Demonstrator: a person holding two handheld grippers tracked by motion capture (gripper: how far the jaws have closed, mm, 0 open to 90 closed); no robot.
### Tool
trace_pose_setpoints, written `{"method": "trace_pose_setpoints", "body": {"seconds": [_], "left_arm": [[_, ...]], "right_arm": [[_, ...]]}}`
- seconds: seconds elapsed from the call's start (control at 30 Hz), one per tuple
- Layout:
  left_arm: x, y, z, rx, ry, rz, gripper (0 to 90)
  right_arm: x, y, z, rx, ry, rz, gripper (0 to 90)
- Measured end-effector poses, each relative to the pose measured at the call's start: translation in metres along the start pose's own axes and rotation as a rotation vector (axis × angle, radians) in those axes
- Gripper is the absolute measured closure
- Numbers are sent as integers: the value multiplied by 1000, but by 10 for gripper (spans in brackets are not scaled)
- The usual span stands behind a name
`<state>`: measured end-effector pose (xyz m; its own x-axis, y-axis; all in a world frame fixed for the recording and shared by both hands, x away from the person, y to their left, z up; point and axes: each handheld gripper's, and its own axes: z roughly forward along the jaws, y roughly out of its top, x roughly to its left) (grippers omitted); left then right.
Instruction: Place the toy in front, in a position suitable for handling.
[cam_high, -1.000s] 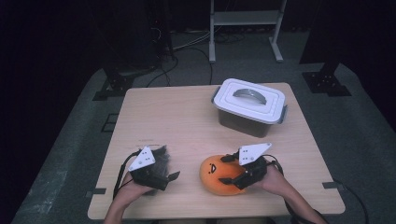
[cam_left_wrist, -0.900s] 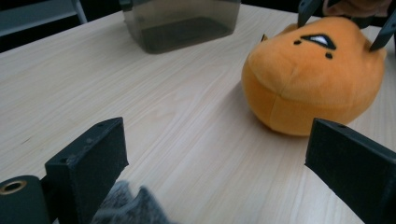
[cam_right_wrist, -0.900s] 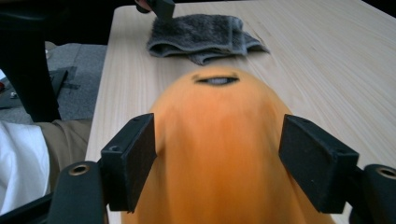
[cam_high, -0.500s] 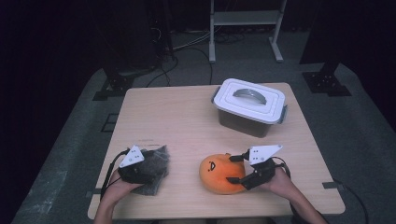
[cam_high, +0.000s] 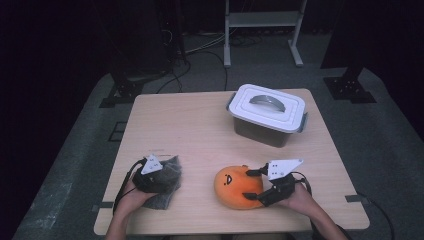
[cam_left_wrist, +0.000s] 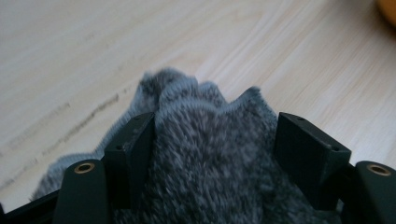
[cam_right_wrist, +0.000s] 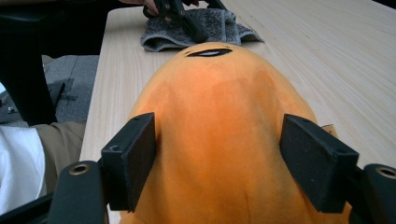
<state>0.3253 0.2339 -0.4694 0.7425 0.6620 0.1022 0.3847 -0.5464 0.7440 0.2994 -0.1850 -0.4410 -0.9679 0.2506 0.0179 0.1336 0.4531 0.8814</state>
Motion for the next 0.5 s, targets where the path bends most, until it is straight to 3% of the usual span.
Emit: {"method": "trace_pose_setpoints", "body": {"seconds": [0.17, 0.23, 0.5], "left_arm": [[1, -2, 4, 22, -12, -23, 327], [2, -2, 4, 25, -38, -45, 402], [0, 0, 2, 42, -93, -40, 637]], "right_arm": [[0, 0, 0, 0, 0, 0, 267], [0, -1, 0, -1, -1, -2, 267], [0, -2, 0, -8, -2, -1, 267]]}}
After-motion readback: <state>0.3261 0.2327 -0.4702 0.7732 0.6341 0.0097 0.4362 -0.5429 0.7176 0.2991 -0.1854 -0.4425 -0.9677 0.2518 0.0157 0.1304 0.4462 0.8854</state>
